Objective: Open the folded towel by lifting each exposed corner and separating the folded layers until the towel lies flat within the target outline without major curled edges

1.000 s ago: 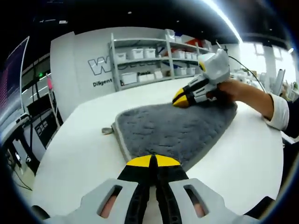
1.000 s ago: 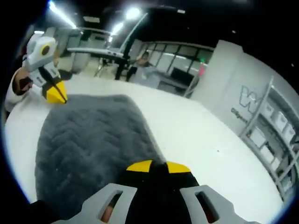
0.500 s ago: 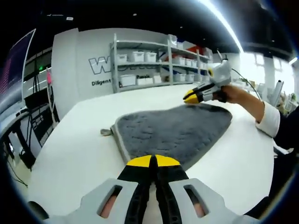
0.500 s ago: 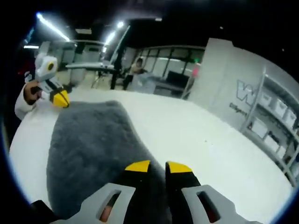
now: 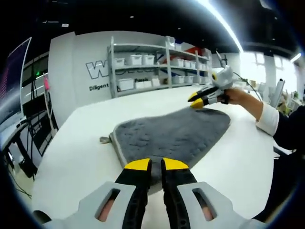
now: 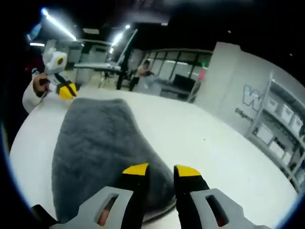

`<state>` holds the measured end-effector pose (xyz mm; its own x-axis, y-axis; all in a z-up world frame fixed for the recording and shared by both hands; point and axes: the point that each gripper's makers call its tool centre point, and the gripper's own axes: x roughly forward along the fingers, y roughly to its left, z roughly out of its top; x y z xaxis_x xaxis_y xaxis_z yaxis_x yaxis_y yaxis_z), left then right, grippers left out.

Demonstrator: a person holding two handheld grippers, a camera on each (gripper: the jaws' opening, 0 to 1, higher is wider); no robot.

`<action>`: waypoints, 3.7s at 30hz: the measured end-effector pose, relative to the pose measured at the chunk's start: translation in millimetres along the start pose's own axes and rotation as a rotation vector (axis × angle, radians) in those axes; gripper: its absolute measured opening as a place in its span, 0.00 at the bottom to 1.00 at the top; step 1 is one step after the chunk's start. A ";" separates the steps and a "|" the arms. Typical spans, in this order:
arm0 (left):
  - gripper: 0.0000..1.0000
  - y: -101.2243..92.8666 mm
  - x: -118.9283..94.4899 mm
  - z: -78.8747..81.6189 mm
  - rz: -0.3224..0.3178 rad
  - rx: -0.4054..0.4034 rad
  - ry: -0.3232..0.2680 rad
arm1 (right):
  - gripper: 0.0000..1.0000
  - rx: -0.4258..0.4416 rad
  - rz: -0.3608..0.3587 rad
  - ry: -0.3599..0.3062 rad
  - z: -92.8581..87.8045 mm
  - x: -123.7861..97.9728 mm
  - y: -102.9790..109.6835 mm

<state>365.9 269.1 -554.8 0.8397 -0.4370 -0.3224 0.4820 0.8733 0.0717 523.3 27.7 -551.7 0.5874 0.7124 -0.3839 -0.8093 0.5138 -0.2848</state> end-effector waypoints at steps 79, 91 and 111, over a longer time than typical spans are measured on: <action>0.03 5.9 35.1 -13.0 0.001 0.075 0.095 | 0.02 0.020 0.091 0.123 -53.2 -37.6 21.0; 0.03 18.7 44.3 -12.0 0.015 0.072 0.079 | 0.02 -0.033 0.115 0.068 -53.1 -52.2 33.1; 0.09 28.9 50.0 -11.1 0.051 0.075 0.085 | 0.05 -0.022 0.058 -0.008 -50.2 -65.1 40.8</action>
<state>419.1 274.9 -579.3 0.8409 -0.3702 -0.3948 0.4596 0.8737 0.1596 452.3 -21.7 -582.5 0.5395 0.7443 -0.3936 -0.8415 0.4609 -0.2818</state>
